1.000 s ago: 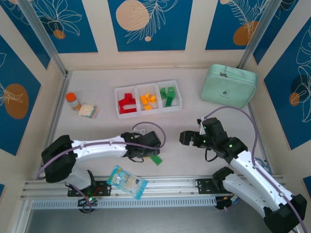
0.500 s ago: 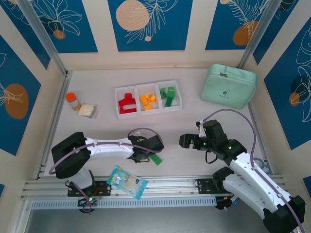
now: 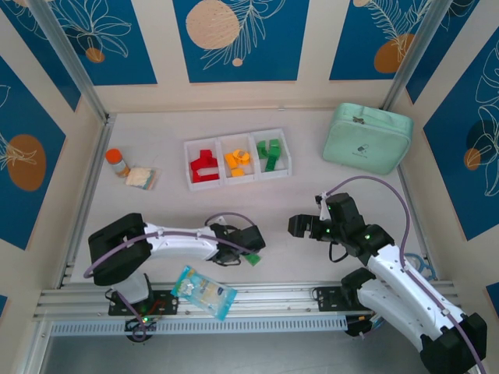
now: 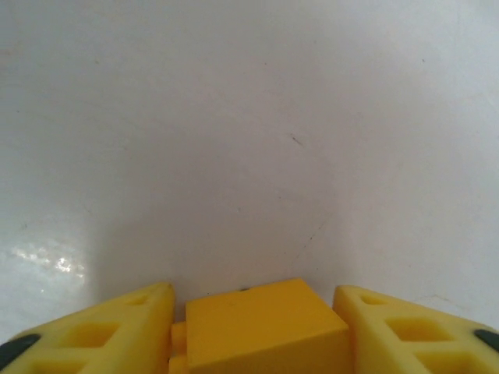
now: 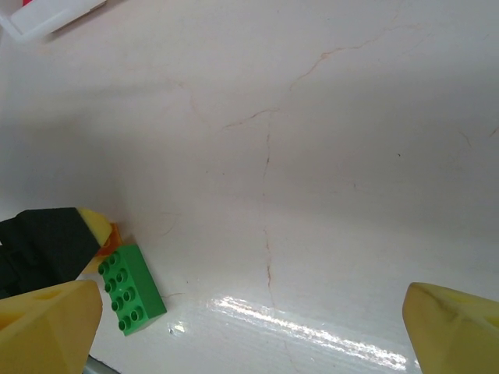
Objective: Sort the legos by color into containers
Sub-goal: Pick up the lego from the middle-left of the table.
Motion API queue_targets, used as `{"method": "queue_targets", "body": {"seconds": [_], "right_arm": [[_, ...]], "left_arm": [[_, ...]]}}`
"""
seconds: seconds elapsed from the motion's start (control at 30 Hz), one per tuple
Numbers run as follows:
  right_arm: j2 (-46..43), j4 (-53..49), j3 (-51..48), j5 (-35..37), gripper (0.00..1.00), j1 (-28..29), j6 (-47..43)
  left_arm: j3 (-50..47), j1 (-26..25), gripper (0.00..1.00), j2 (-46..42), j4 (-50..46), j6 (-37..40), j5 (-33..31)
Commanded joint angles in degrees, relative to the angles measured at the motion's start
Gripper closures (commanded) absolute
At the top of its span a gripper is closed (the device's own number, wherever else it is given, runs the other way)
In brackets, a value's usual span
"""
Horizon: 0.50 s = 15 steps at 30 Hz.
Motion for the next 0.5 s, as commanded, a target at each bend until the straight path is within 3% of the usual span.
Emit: {"method": "queue_targets", "body": {"seconds": [0.0, 0.1, 0.27, 0.47], "right_arm": [[-0.1, 1.4, -0.9, -0.8, 0.01, -0.5, -0.6], [-0.1, 2.0, -1.3, -1.0, 0.01, -0.9, -0.9], [-0.1, 3.8, -2.0, -1.9, 0.01, -1.6, -0.5], [0.6, 5.6, -1.3, -1.3, 0.01, -2.4, -2.0]], "left_arm": [[0.2, -1.7, 0.55, 2.2, 4.3, -2.3, 2.4], [0.5, -1.9, 0.64, 2.4, 2.9, -2.7, 1.6], [2.9, -1.7, 0.70, 1.3, -2.5, -1.0, -2.1], [11.0, 1.4, 0.77, -1.1, -9.5, 15.4, -7.8]]}}
